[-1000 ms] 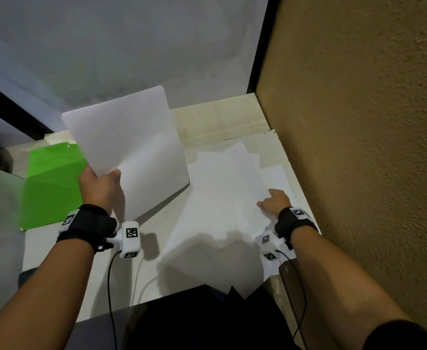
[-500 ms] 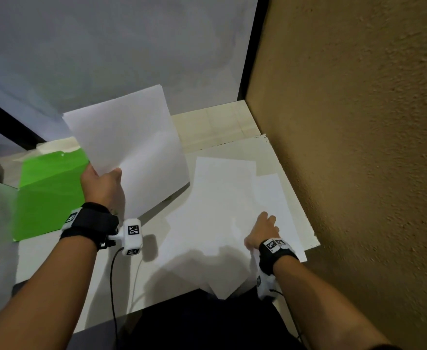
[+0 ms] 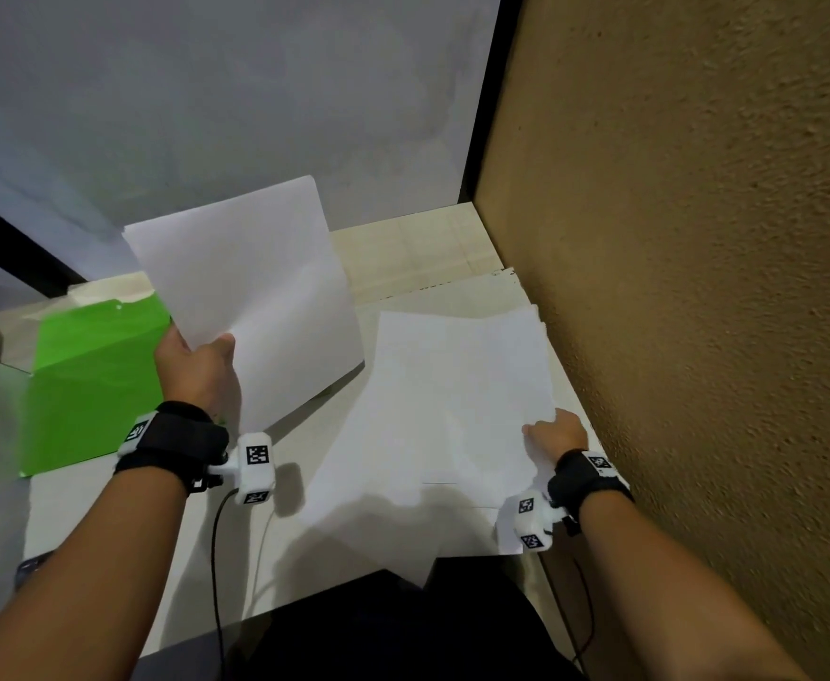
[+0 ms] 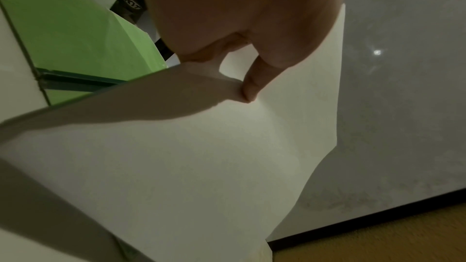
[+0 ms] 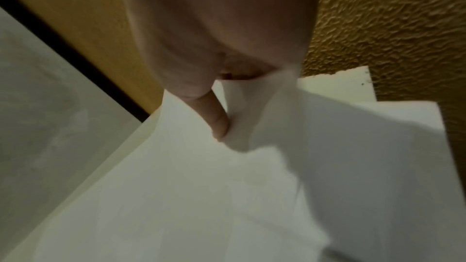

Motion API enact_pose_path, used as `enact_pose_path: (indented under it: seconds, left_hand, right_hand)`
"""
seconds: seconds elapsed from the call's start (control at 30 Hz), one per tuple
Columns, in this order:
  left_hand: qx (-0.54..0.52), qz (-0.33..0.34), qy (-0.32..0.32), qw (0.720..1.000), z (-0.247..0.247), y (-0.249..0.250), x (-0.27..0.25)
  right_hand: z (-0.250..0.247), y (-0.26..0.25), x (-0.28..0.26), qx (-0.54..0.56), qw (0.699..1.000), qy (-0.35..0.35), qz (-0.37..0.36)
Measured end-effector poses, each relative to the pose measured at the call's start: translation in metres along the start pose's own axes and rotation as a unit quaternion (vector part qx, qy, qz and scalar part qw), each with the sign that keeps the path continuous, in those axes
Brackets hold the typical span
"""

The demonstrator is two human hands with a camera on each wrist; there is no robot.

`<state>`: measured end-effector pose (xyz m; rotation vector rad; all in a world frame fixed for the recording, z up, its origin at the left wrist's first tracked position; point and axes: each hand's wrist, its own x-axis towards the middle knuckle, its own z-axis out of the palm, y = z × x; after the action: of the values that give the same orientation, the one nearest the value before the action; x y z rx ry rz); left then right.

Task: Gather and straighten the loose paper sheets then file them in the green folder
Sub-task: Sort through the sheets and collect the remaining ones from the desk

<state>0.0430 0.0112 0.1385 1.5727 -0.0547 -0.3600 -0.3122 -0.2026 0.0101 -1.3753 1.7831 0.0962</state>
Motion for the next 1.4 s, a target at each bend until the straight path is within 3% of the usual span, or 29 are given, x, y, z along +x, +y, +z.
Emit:
enact_pose_path:
  seconds: [0.1,0.2,0.37,0.5,0.63,0.83,0.97,1.17,1.4]
  left_hand:
    - [0.007,-0.002,-0.001,1.000,0.000,-0.003,0.002]
    - [0.028,-0.004,0.000,1.000,0.002,-0.002,0.001]
    - [0.036,0.002,0.000,0.999,0.003,-0.003,0.001]
    - [0.021,0.000,-0.003,1.000,0.003,-0.002,0.000]
    - [0.034,-0.002,-0.001,0.999,0.004,0.000,0.000]
    - [0.060,0.004,0.000,0.998,0.008,-0.004,-0.003]
    - [0.116,-0.001,-0.017,0.993,0.003,-0.010,0.002]
    - [0.216,-0.042,-0.073,0.973,-0.007,-0.027,0.005]
    - [0.314,-0.046,-0.138,0.938,-0.004,-0.041,-0.004]
  right_hand:
    - [-0.010,0.012,0.009,-0.134,0.989,0.013,0.060]
    - [-0.009,0.019,0.004,-0.187,0.980,-0.013,0.064]
    - [-0.002,0.030,0.005,-0.142,0.987,-0.018,0.075]
    - [-0.013,0.018,0.003,-0.045,0.995,0.038,0.079]
    - [-0.043,-0.009,0.001,-0.028,0.997,0.076,-0.012]
    - [-0.078,-0.069,-0.016,-0.134,0.966,0.123,-0.185]
    - [-0.088,-0.084,-0.010,-0.116,0.967,0.091,-0.208]
    - [-0.087,-0.072,-0.004,-0.077,0.982,0.051,-0.167]
    - [-0.096,-0.082,-0.023,-0.136,0.954,0.091,-0.251]
